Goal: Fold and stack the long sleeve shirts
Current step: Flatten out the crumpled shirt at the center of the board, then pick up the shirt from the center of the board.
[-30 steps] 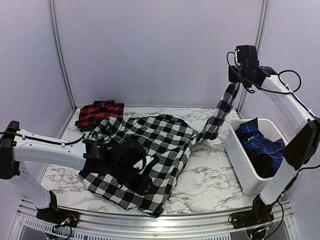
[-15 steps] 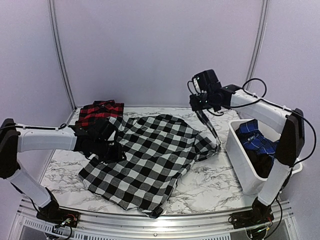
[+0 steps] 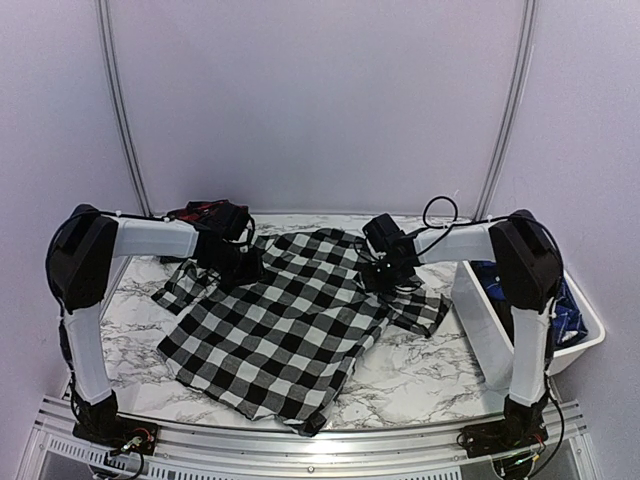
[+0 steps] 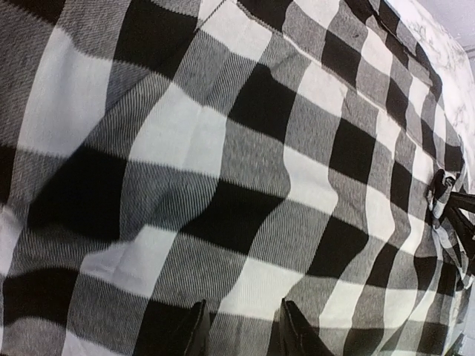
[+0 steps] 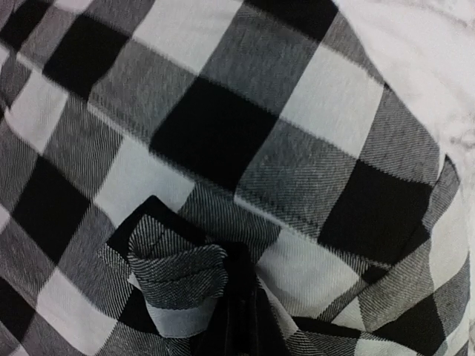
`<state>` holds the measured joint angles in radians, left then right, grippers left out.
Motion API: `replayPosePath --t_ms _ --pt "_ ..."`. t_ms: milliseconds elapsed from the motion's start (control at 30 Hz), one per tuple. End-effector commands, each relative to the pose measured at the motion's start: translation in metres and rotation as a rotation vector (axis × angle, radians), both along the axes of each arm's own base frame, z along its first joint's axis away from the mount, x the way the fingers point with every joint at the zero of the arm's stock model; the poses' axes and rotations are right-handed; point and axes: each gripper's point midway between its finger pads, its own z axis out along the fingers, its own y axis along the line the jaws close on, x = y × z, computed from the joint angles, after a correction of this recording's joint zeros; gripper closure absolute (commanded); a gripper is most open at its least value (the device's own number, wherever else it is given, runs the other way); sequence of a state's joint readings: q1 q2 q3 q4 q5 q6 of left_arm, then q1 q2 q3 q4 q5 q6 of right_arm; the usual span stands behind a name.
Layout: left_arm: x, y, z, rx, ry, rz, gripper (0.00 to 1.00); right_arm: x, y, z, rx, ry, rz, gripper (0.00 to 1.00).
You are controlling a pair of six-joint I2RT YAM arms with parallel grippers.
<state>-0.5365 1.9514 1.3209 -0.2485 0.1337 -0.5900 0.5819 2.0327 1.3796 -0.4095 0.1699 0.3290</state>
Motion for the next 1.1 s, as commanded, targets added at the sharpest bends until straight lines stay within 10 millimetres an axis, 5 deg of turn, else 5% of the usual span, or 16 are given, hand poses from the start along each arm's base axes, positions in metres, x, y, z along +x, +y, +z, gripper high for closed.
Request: replayPosePath --t_ms 0,300,467,600,733,900,1067 --pt "0.032 0.012 -0.026 0.012 0.030 0.033 0.67 0.054 0.004 -0.007 0.060 -0.031 -0.019 0.97" --pt "0.105 0.037 -0.058 0.024 0.065 0.100 0.67 0.149 0.016 0.006 0.111 -0.091 0.017 0.93" --pt "0.127 0.040 -0.049 0.025 0.043 0.089 0.66 0.156 0.021 0.064 0.101 -0.174 0.034 0.68" --pt "0.129 0.038 -0.031 0.023 0.008 0.054 0.64 0.123 0.024 0.138 0.107 -0.276 0.043 0.49" --pt "0.130 0.030 -0.009 -0.023 -0.016 0.026 0.63 0.059 0.031 0.164 0.096 -0.311 0.046 0.46" --pt "0.118 0.015 0.041 -0.094 -0.066 -0.013 0.62 -0.038 0.033 0.156 0.096 -0.287 0.036 0.53" --pt "0.062 -0.010 0.075 -0.098 -0.083 -0.101 0.59 -0.124 0.028 0.126 0.118 -0.223 0.002 0.63"
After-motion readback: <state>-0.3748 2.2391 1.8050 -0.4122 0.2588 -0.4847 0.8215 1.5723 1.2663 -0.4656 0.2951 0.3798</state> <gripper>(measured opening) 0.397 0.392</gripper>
